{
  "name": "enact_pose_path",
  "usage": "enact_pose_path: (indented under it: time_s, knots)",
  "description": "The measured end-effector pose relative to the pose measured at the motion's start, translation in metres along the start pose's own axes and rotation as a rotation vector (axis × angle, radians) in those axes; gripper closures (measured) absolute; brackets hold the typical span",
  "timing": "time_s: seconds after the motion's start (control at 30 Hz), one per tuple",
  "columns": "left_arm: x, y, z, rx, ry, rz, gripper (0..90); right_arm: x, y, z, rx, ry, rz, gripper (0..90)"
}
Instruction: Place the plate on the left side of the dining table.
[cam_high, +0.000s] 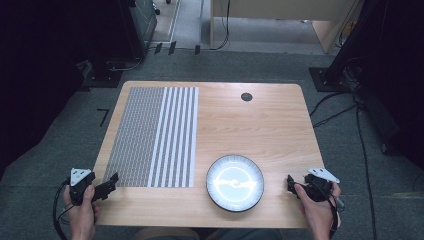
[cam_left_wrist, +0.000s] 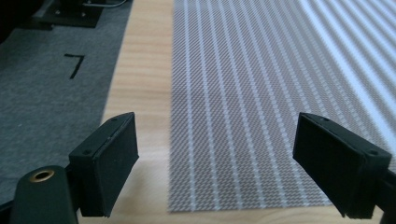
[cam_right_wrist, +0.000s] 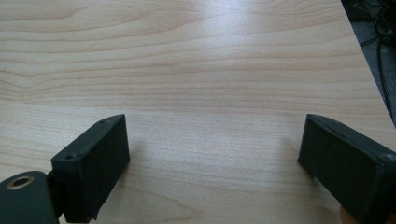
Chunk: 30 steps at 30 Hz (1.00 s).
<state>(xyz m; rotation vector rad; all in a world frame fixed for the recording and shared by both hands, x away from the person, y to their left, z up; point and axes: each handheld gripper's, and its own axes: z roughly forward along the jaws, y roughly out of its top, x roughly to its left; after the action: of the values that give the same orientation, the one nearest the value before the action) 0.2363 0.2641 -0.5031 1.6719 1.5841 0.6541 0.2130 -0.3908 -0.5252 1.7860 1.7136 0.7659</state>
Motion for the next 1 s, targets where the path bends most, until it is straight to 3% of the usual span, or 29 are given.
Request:
enact_pose_path:
  time_s: [0.1, 0.27, 0.77, 0.87, 1.0]
  knots:
    - [-0.004, 0.003, -0.001, -0.006, -0.001, -0.003, 13.9, -0.001, 0.000, 0.000, -0.003, 0.000, 0.000, 8.5]
    - [-0.014, 0.009, -0.003, -0.028, -0.043, -0.014, 13.9, -0.004, 0.001, -0.002, -0.026, -0.039, 0.021, 14.1]
    - [-0.045, 0.012, -0.002, -0.033, -0.085, 0.019, 13.9, 0.009, 0.010, -0.018, -0.088, -0.024, 0.018, 14.1]
    - [-0.050, 0.012, -0.001, -0.028, -0.122, -0.002, 14.0, 0.013, 0.012, -0.021, -0.105, -0.017, 0.011, 14.1]
    - [-0.056, 0.012, -0.001, -0.027, -0.131, -0.001, 14.1, 0.017, 0.013, -0.021, -0.113, -0.009, 0.000, 14.1]
